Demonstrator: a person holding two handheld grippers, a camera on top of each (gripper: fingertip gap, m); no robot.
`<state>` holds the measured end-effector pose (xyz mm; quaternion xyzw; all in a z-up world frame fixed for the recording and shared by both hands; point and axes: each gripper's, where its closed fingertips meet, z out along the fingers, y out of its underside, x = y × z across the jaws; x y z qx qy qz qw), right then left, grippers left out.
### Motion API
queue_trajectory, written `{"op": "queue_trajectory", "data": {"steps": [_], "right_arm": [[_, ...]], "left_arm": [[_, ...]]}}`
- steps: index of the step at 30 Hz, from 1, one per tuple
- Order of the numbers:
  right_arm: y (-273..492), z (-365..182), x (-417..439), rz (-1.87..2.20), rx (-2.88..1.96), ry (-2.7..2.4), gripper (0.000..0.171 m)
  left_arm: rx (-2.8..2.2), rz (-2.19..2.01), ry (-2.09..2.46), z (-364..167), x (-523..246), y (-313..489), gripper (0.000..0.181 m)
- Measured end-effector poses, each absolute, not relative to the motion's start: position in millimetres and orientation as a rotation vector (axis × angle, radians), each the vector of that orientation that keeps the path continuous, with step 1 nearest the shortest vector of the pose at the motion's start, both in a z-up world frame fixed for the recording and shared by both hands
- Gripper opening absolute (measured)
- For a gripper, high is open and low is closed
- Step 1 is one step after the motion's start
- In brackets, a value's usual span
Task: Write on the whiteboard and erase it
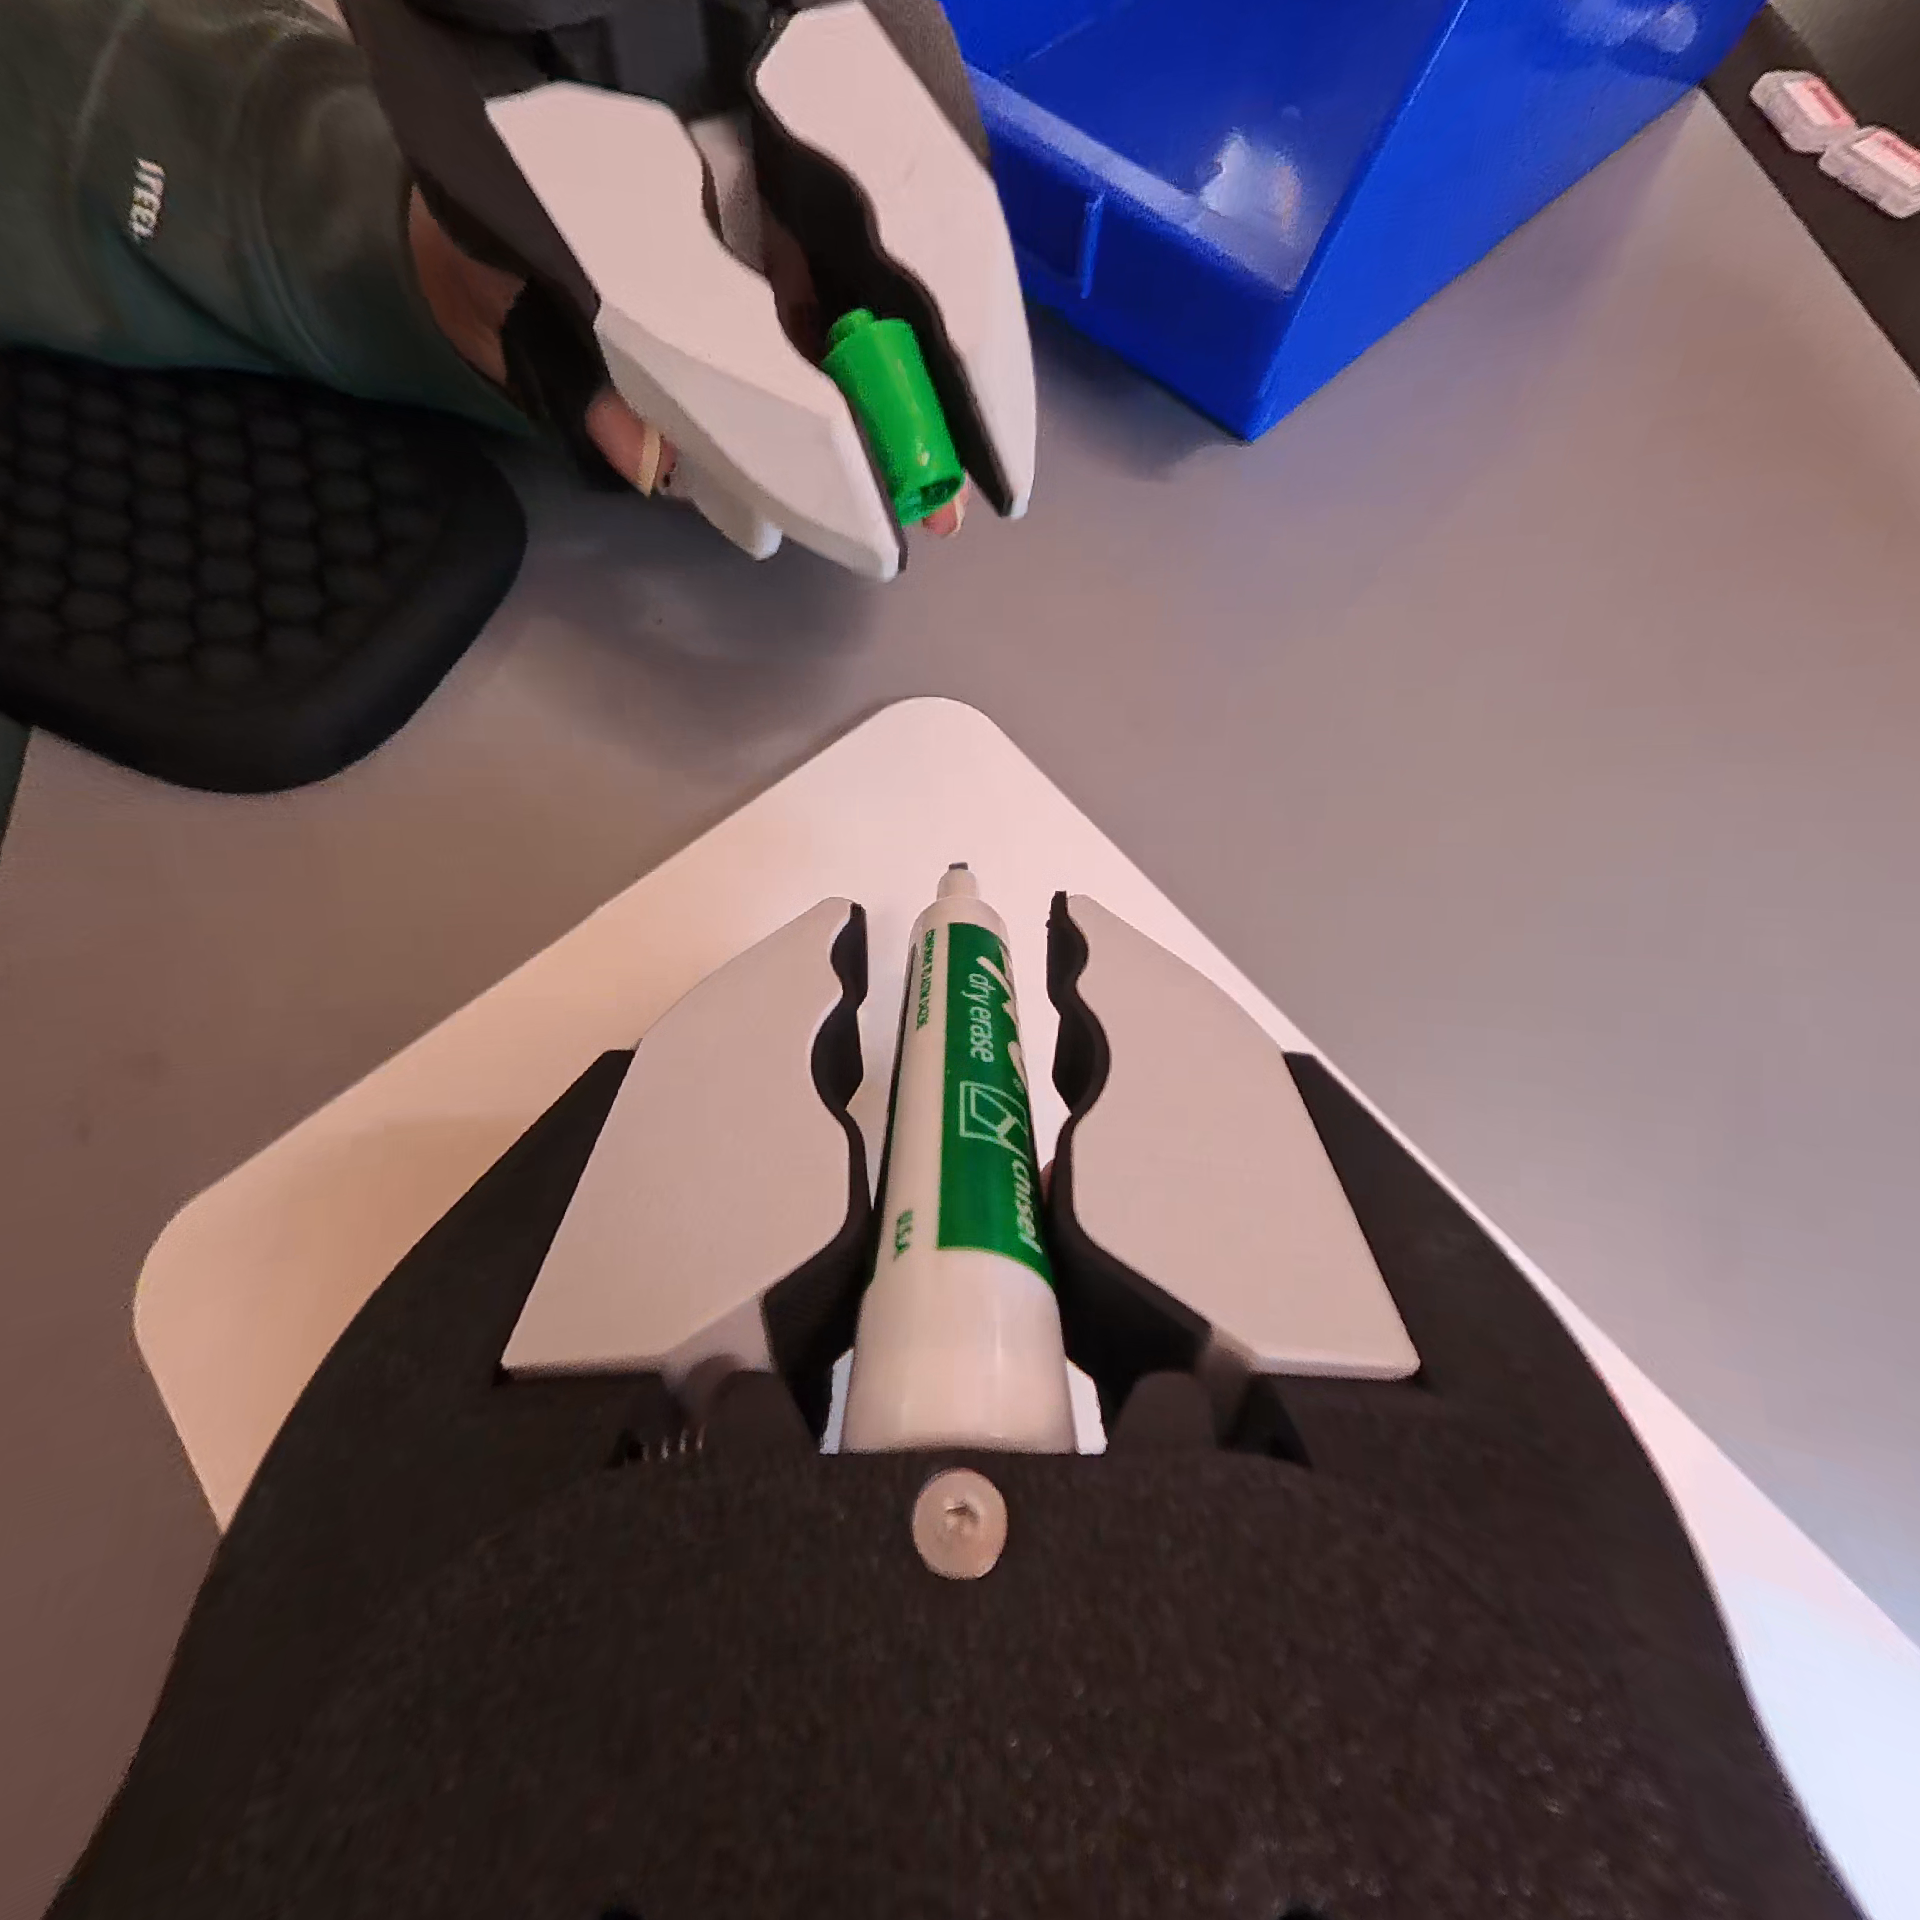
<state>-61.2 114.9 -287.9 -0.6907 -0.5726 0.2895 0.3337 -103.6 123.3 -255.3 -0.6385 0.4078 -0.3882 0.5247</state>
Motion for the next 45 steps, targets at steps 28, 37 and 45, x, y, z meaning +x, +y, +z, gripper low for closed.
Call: {"op": "queue_trajectory", "data": {"steps": [28, 37, 45], "right_arm": [[116, -294, -60, 0.746, -1.844, -1.540, 0.034], [118, -291, -61, 0.698, -1.855, -1.554, 0.033], [109, -284, -66, 0.664, -1.878, -1.680, 0.033]], "left_arm": [[-1.504, -0.873, 1.019, -259, -99, 118, 0.019], [-1.526, -0.852, 0.989, -257, -104, 121, 0.019], [-1.499, -0.820, 1.006, -254, -105, 121, 0.019]]}}
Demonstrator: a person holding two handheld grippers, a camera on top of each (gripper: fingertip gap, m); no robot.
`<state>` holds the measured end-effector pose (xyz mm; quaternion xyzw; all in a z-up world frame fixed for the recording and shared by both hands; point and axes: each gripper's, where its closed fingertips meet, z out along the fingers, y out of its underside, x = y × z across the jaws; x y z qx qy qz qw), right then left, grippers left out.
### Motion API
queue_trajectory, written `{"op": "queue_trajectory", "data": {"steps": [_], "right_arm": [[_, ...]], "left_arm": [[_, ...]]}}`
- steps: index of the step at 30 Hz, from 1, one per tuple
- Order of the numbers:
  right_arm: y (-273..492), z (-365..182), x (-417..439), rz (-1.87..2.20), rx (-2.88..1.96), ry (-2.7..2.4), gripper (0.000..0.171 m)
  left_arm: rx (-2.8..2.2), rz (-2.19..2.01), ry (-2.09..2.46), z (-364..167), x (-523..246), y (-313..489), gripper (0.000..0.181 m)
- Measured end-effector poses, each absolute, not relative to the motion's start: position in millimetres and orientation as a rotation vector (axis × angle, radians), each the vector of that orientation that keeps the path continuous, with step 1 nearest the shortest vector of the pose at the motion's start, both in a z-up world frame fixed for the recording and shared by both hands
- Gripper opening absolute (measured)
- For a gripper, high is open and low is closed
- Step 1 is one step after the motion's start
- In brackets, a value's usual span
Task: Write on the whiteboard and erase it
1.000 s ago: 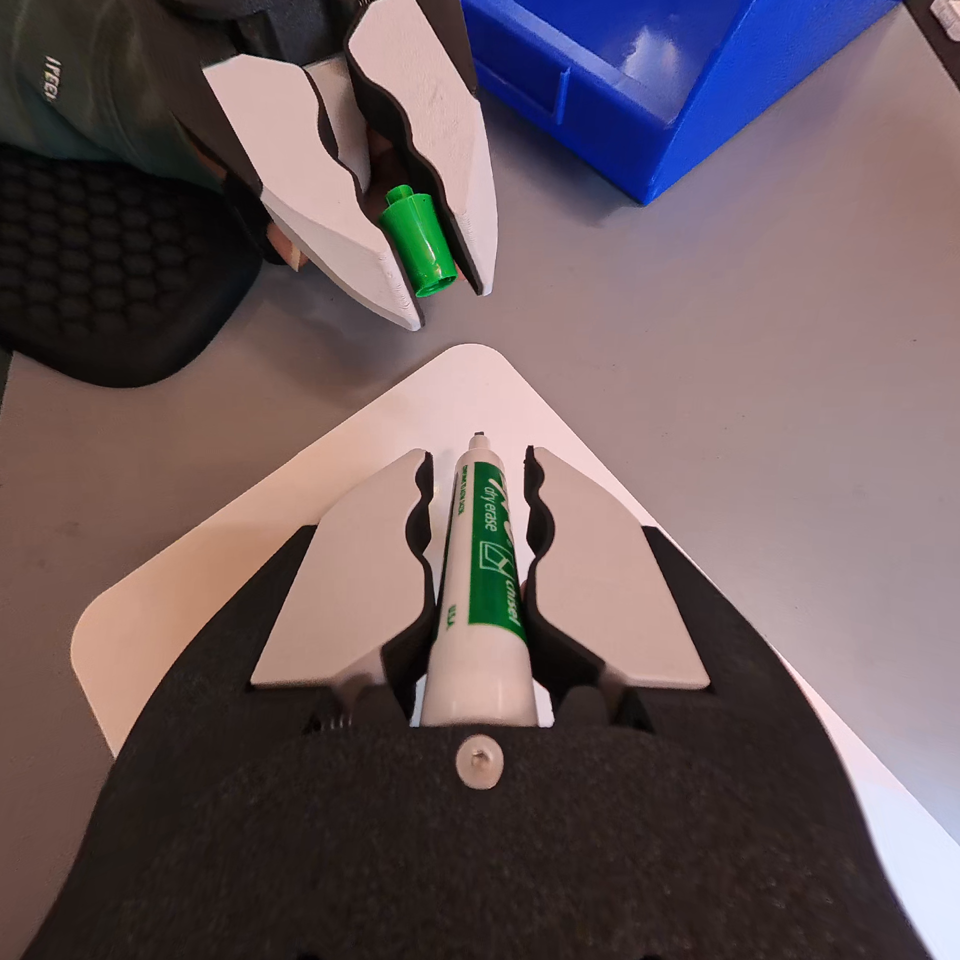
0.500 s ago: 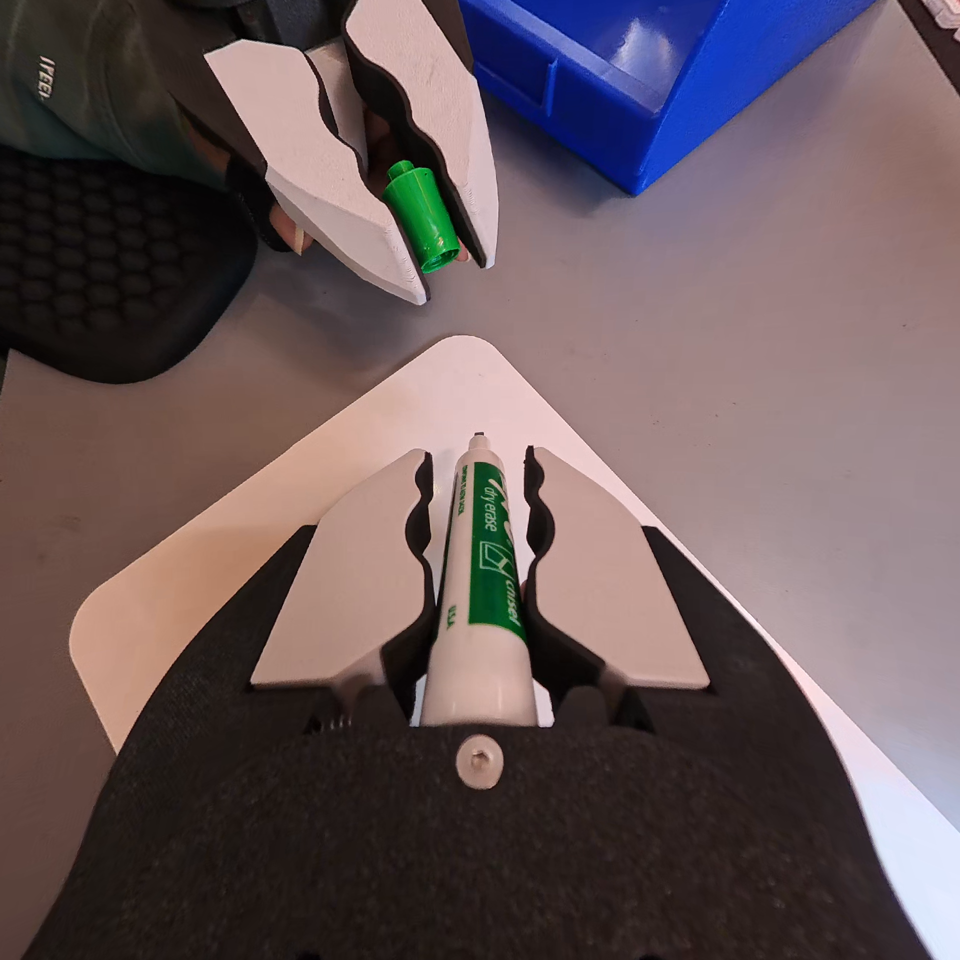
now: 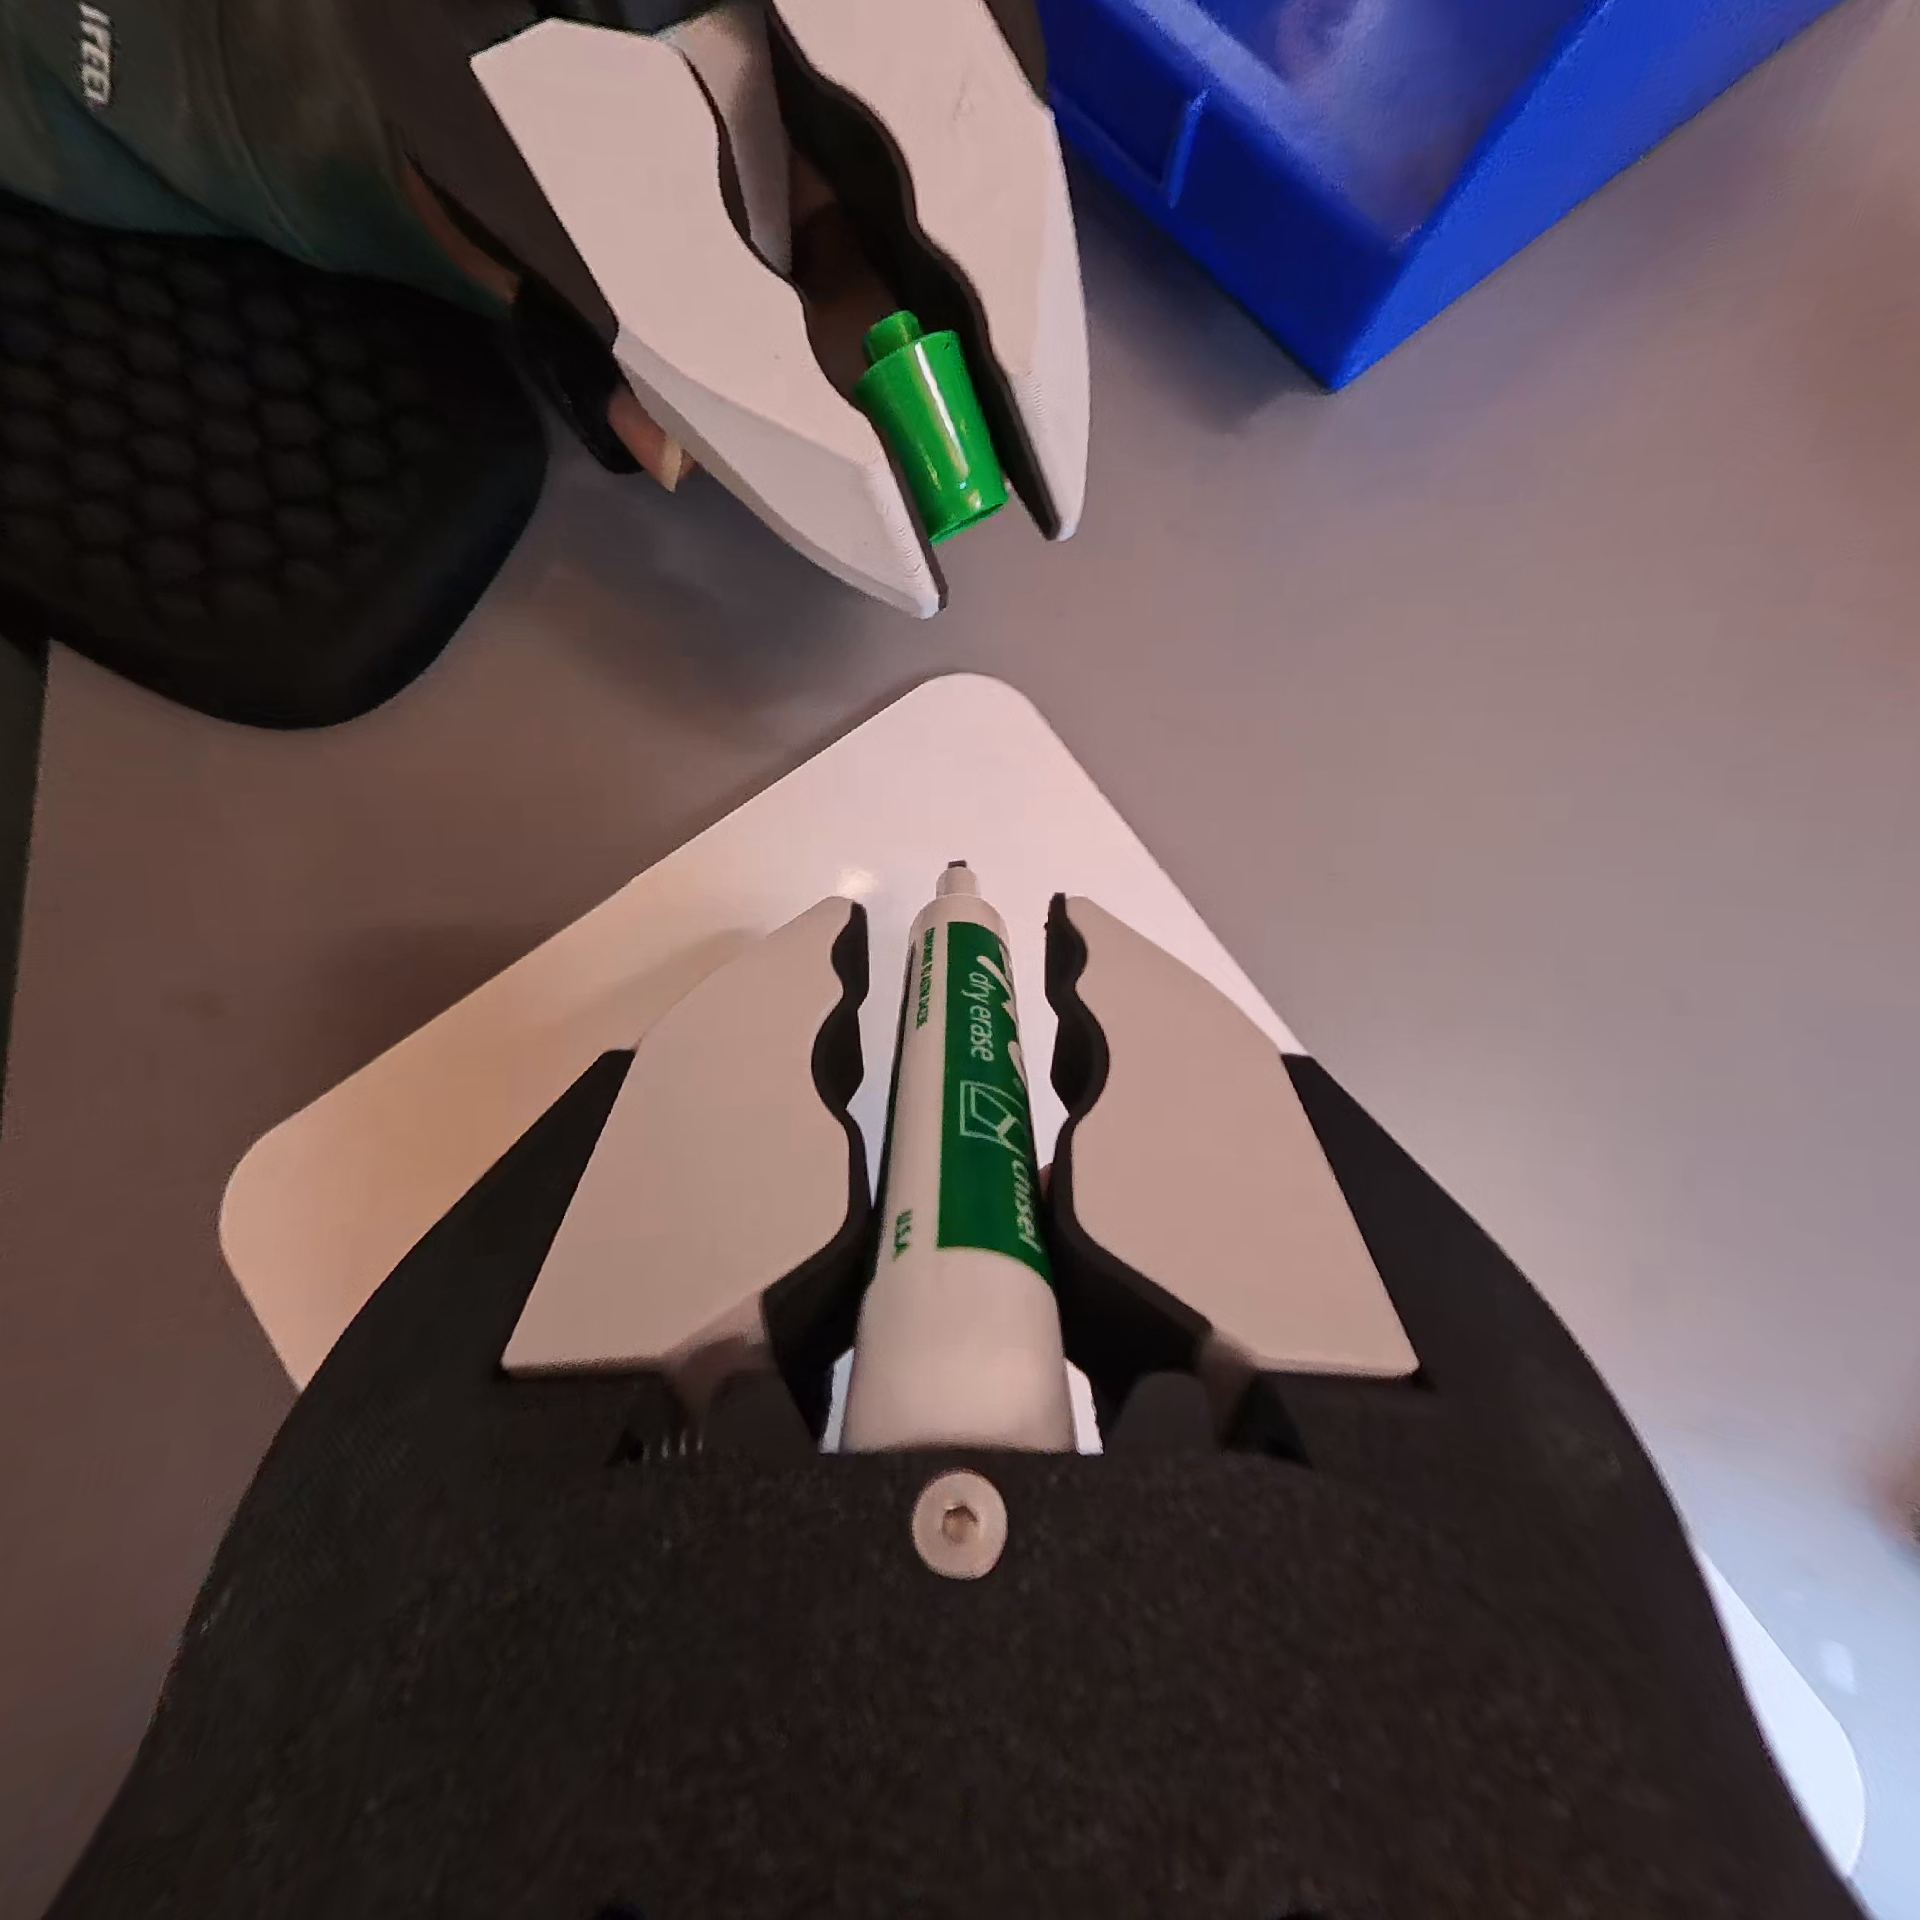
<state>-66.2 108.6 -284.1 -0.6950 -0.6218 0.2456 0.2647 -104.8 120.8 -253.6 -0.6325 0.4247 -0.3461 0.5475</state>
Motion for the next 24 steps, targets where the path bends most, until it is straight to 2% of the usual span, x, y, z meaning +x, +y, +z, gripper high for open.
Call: {"op": "queue_trajectory", "data": {"steps": [24], "right_arm": [[113, -318, -63, 0.564, -2.050, -1.813, 0.033]], "left_arm": [[-1.519, -0.831, 1.080, -261, -97, 112, 0.019]]}}
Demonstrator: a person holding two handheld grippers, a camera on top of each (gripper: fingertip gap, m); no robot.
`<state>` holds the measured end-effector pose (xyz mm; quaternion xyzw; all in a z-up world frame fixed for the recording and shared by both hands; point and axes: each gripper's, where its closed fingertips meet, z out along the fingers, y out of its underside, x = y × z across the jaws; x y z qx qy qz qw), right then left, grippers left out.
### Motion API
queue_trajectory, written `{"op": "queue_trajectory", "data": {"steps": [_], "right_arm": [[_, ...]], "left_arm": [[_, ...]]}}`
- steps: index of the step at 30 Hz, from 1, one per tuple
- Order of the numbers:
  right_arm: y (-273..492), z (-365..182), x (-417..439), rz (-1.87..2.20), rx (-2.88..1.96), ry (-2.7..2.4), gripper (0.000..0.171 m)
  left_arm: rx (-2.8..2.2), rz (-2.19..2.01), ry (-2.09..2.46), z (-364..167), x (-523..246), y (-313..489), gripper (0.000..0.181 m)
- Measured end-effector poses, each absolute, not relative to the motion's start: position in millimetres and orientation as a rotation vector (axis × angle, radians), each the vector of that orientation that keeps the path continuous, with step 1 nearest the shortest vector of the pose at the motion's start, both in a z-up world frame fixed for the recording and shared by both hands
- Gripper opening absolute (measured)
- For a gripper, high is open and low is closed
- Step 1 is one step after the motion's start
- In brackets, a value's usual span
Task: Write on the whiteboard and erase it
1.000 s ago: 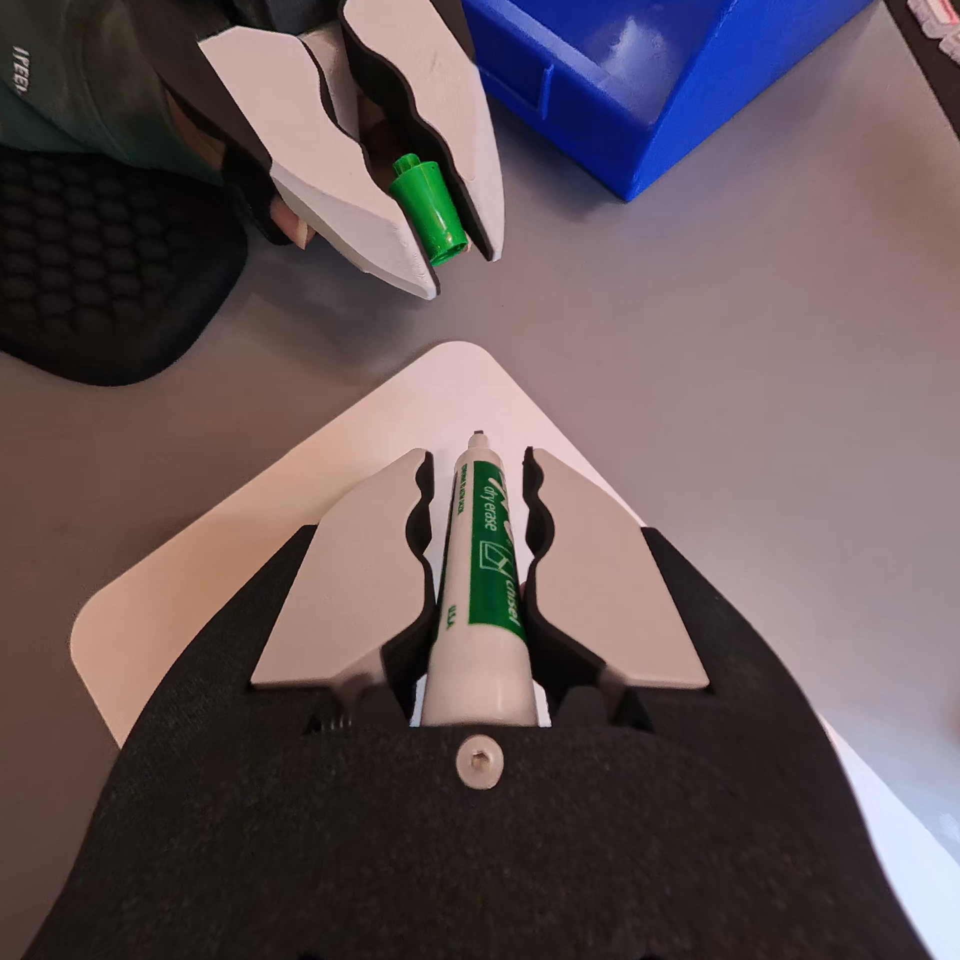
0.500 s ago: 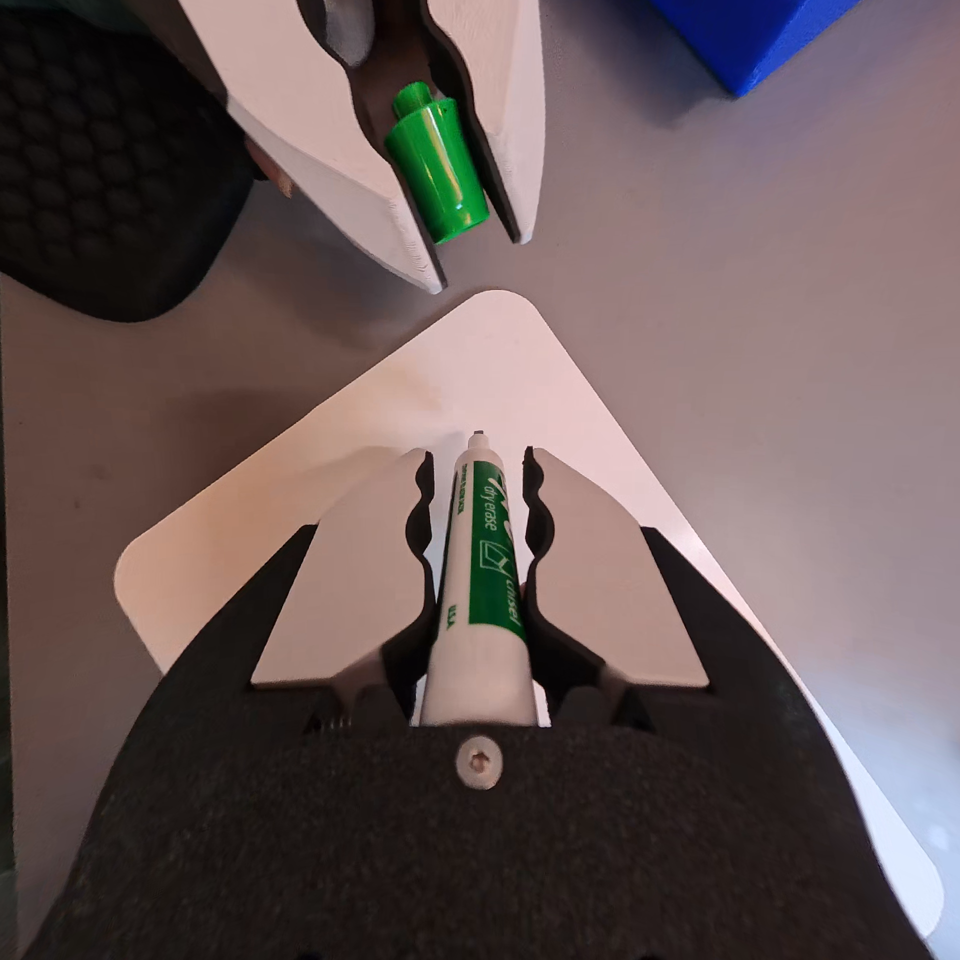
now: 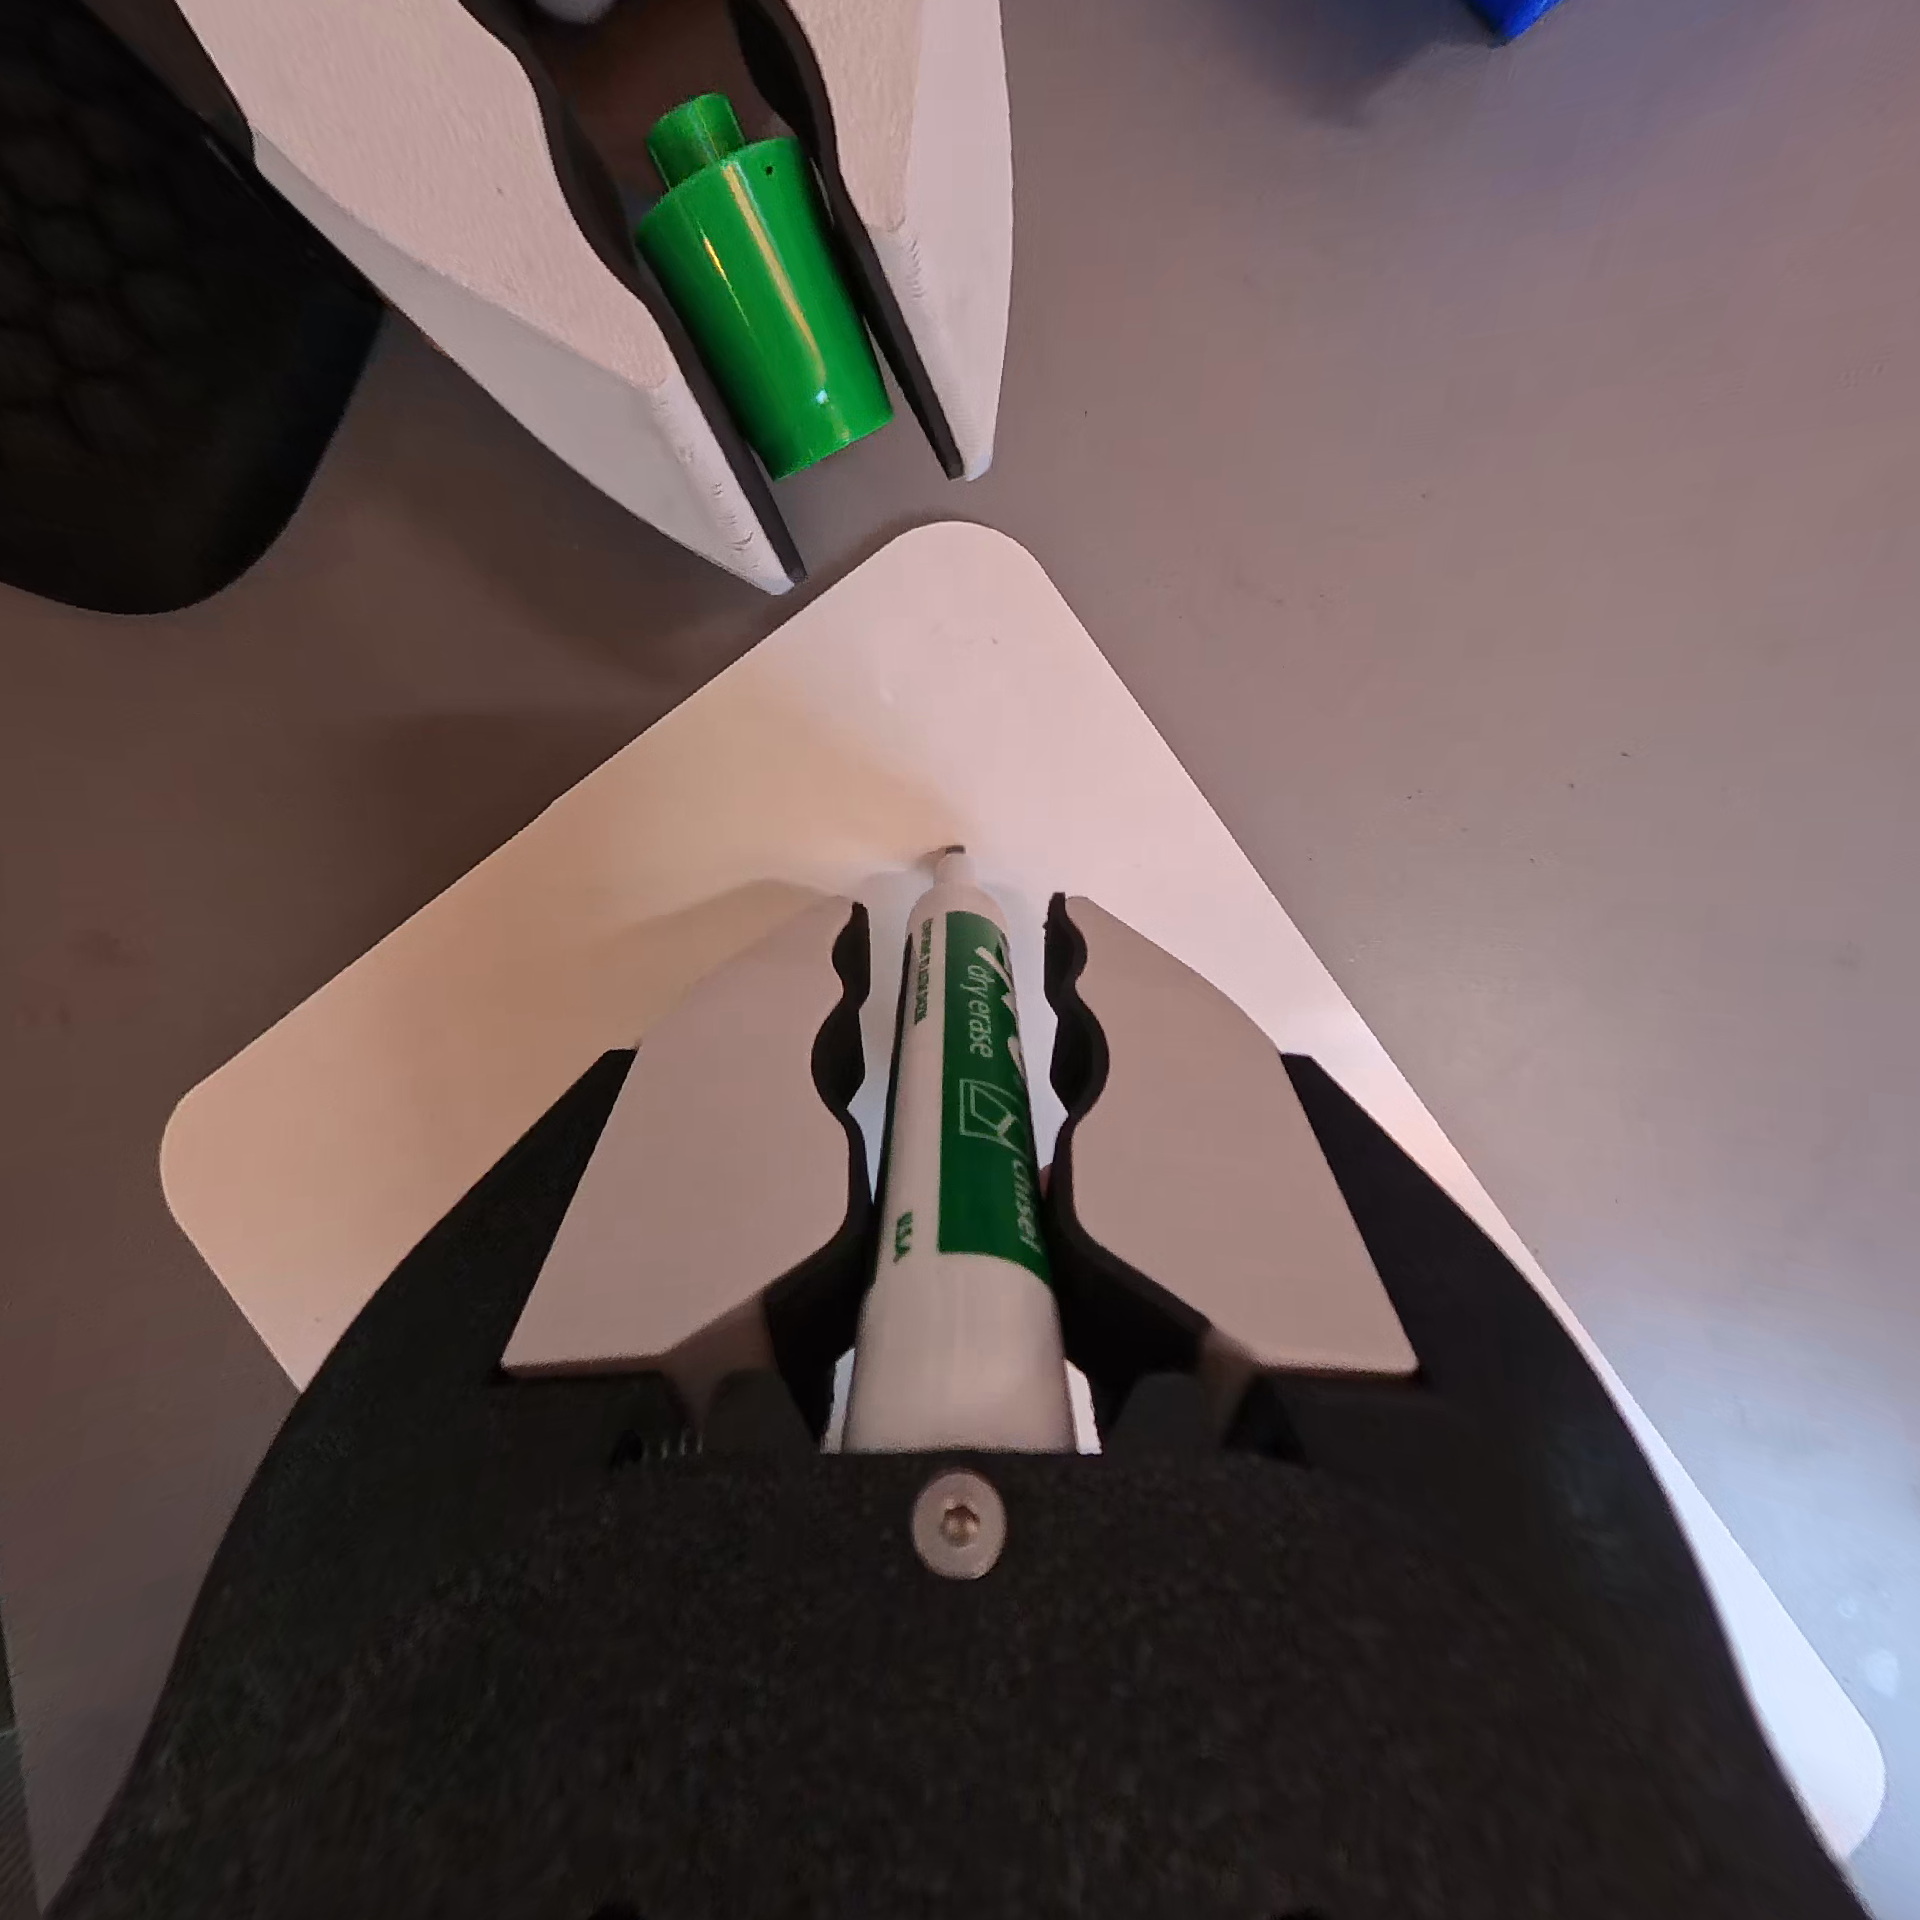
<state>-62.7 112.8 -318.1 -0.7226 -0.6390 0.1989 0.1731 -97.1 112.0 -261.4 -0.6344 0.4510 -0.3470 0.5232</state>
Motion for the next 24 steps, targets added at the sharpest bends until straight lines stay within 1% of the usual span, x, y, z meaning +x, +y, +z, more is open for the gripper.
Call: {"op": "queue_trajectory", "data": {"steps": [24], "right_arm": [[110.5, -321.7, -56.7, 0.457, -2.093, -1.874, 0.030]], "left_arm": [[-1.529, -0.832, 1.087, -263.1, -96.6, 111.7, 0.019]]}}
